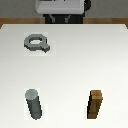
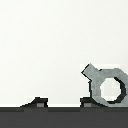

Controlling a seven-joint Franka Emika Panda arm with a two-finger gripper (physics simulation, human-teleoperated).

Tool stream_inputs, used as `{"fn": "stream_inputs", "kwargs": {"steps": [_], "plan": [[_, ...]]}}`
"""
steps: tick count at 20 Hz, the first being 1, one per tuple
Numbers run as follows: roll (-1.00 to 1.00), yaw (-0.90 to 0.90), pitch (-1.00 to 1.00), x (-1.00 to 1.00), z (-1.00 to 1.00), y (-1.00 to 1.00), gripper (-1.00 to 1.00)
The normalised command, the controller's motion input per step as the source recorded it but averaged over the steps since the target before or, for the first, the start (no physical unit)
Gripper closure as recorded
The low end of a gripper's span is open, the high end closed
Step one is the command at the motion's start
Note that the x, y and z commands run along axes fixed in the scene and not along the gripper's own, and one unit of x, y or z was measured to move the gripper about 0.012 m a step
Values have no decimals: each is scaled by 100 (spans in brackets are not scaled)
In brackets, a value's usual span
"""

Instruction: Put the loop with the handle onto the peg.

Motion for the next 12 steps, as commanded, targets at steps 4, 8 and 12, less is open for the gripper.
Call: {"fn": "stream_inputs", "kwargs": {"steps": [4,8,12], "plan": [[0,0,0,0,0,0,-100],[0,0,0,0,0,-25,-100],[0,0,0,0,0,-75,-100]]}}
